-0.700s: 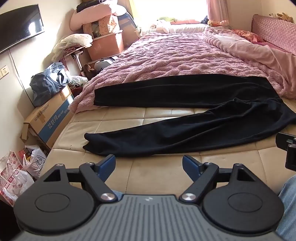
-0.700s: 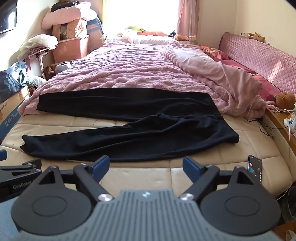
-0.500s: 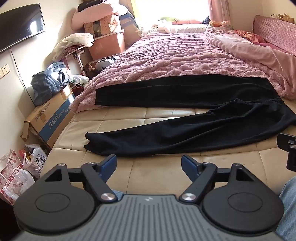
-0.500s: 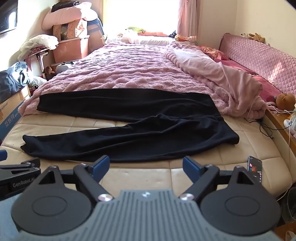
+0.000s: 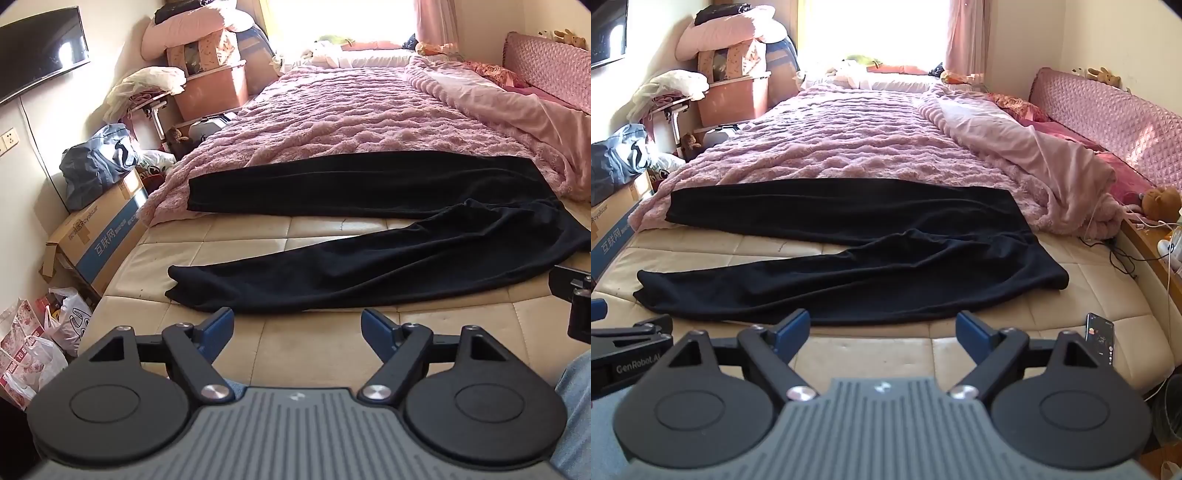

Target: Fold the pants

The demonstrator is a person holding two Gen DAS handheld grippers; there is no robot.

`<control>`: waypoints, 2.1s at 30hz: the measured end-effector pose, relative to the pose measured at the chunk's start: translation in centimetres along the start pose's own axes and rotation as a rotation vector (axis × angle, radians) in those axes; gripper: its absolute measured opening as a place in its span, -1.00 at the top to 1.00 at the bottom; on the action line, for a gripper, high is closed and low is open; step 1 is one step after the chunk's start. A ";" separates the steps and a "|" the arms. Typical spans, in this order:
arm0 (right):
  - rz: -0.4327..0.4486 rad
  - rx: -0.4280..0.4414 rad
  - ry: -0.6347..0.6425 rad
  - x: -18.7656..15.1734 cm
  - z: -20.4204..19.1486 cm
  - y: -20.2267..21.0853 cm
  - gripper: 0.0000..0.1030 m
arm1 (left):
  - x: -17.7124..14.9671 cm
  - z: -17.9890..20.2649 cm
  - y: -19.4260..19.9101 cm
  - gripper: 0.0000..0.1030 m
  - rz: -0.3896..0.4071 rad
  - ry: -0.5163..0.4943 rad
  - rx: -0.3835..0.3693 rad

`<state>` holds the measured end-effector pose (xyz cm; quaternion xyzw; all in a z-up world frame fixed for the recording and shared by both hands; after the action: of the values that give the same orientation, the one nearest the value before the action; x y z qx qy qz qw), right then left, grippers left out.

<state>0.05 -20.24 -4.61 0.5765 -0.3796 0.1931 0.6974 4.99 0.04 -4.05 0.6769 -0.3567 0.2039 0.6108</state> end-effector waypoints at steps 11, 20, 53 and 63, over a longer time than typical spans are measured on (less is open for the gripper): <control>0.003 0.000 0.000 0.2 0.0 0.4 -0.60 | 0.2 0.2 -0.1 -0.78 0.000 0.002 -0.001; 0.005 0.000 0.001 0.2 0.0 0.4 -0.60 | 0.2 0.2 -0.1 -0.78 0.001 0.002 -0.002; 0.006 -0.001 0.000 1.3 0.1 1.5 -0.60 | -0.1 0.1 0.0 -0.77 0.003 0.007 -0.004; 0.007 -0.001 -0.001 1.5 0.1 1.6 -0.60 | 0.0 0.0 0.1 -0.77 0.003 0.008 -0.006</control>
<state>-0.19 -20.17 -2.43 0.5748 -0.3820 0.1949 0.6969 4.86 0.06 -3.99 0.6735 -0.3560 0.2064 0.6140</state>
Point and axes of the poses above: each gripper's, at about its wrist camera, not at the fingertips, and y roughly against the way its jaws point, z to its right, x to its top, the point moved 7 cm from there along -y, roughly the way its jaws point, and after that the axes turned 2 degrees about y, right-handed, at the moved point
